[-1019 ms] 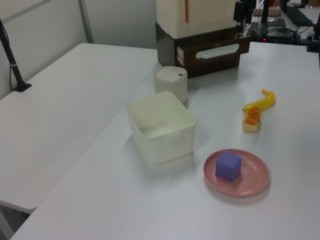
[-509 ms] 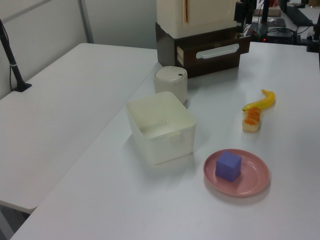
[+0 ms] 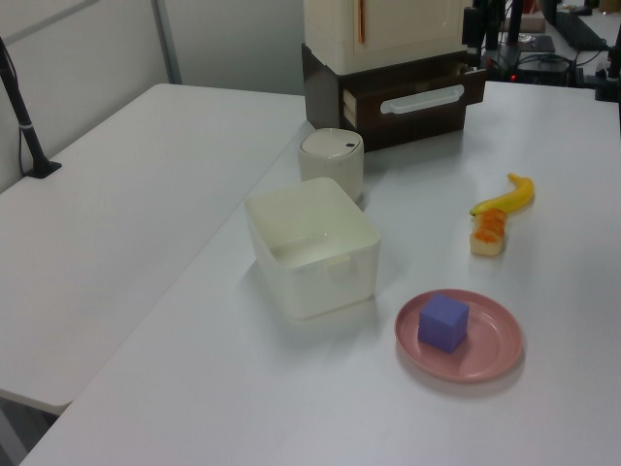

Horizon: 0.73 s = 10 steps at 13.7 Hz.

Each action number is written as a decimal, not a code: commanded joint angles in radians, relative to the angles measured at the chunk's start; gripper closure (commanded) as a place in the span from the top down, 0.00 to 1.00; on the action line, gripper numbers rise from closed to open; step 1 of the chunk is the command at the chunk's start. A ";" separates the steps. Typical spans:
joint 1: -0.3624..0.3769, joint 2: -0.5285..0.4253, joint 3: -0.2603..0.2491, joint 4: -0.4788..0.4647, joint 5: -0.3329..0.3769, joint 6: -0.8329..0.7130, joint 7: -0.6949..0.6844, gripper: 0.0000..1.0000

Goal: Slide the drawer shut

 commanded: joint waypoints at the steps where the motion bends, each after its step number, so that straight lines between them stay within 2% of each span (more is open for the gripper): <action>1: 0.012 -0.009 -0.017 -0.001 -0.010 -0.027 -0.011 1.00; 4: 0.012 -0.008 -0.015 -0.004 -0.010 -0.030 0.003 1.00; 10: 0.008 -0.005 -0.015 -0.008 -0.007 -0.153 -0.008 1.00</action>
